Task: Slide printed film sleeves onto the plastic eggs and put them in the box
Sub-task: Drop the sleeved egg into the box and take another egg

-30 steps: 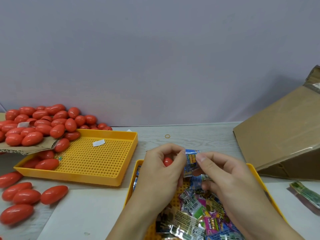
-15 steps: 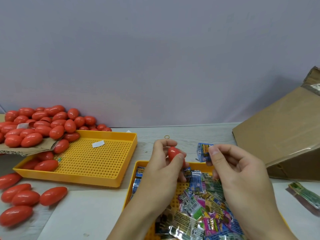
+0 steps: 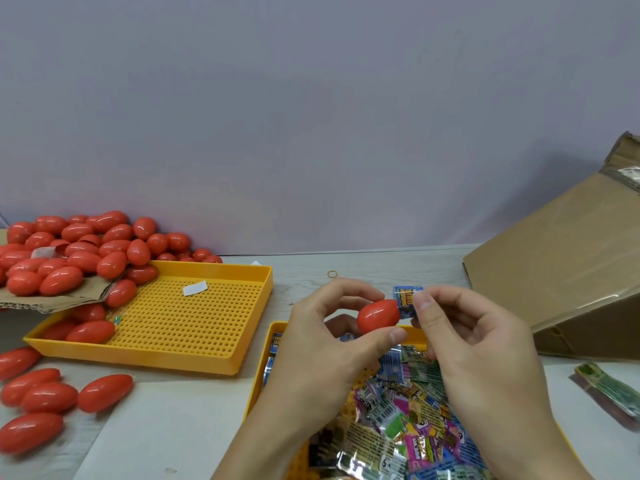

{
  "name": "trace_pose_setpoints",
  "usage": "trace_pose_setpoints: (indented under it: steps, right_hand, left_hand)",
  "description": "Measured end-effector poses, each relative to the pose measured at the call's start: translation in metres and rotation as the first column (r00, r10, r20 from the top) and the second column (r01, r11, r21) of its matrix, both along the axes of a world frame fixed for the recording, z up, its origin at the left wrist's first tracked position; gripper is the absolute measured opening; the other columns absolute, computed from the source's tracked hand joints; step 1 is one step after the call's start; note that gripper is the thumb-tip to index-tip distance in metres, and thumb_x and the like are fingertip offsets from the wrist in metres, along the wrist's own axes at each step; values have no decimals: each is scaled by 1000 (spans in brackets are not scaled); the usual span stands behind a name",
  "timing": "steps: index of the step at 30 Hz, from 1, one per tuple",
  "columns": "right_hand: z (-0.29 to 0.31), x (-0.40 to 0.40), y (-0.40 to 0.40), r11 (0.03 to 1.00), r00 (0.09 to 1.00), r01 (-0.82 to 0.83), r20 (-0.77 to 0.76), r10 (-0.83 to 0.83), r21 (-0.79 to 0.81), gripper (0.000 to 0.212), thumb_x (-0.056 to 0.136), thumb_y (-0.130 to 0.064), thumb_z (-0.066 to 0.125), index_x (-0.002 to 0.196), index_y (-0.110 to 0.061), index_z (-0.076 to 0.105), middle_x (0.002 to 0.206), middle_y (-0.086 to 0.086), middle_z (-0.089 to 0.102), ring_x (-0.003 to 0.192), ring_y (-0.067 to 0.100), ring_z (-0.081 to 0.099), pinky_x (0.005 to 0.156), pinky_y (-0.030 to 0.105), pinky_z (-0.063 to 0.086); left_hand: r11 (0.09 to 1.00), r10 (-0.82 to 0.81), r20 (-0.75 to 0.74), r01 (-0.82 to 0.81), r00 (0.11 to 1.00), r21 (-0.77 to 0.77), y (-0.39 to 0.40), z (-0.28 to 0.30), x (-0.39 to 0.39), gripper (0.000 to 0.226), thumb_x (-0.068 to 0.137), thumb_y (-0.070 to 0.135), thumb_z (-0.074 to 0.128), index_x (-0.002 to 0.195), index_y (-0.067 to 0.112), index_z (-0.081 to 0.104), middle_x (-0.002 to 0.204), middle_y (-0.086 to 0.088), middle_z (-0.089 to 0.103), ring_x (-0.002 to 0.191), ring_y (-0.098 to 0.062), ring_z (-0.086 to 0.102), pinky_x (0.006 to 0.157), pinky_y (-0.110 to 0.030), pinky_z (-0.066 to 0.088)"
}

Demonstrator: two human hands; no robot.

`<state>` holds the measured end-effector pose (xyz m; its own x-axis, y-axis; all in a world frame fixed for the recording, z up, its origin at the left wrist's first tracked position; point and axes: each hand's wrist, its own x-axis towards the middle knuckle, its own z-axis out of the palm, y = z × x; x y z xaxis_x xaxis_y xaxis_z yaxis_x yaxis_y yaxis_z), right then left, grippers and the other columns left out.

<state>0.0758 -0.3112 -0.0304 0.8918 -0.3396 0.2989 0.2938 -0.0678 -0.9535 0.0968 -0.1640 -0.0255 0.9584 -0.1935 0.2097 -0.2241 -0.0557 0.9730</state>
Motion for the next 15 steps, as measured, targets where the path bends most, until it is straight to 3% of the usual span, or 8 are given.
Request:
trace_pose_setpoints:
  steps: [3,7,10,15]
  right_hand:
    - [1,-1,1,999,999,-43,11,43,-33,15,72,-46,65,85,-44,72,80,-12,74,76,2,68,60,10,50]
    - [2,-2,1,996,998,-53,31,55,-70,14,73,-42,67,86,-43,73,82,-14,74,78,0,69,63,8,50]
    - [2,-3,1,994,997,-65,33,68,-88,13,74,-40,68,84,-36,75,81,-14,74,77,-1,69,61,7,49]
    - [3,-4,2,995,998,-45,32,48,-90,11,74,-40,68,77,-31,74,79,-16,73,75,-2,68,57,5,46]
  left_hand:
    - [999,-26,-8,26,1000,-41,0,1,0,32,66,30,86,95,31,72,100,4,70,86,-22,73,68,-31,60]
    - [996,-20,-18,18,1000,-85,-1,1,-1,25,71,34,81,94,30,72,100,3,70,86,-22,74,71,-33,62]
    - [995,4,-4,-4,1000,-98,-1,0,1,18,78,23,80,92,30,71,100,5,70,88,-23,73,70,-30,61]
    - [996,31,32,-29,999,-83,0,-3,2,27,80,9,81,97,23,67,100,7,71,88,-18,73,70,-26,59]
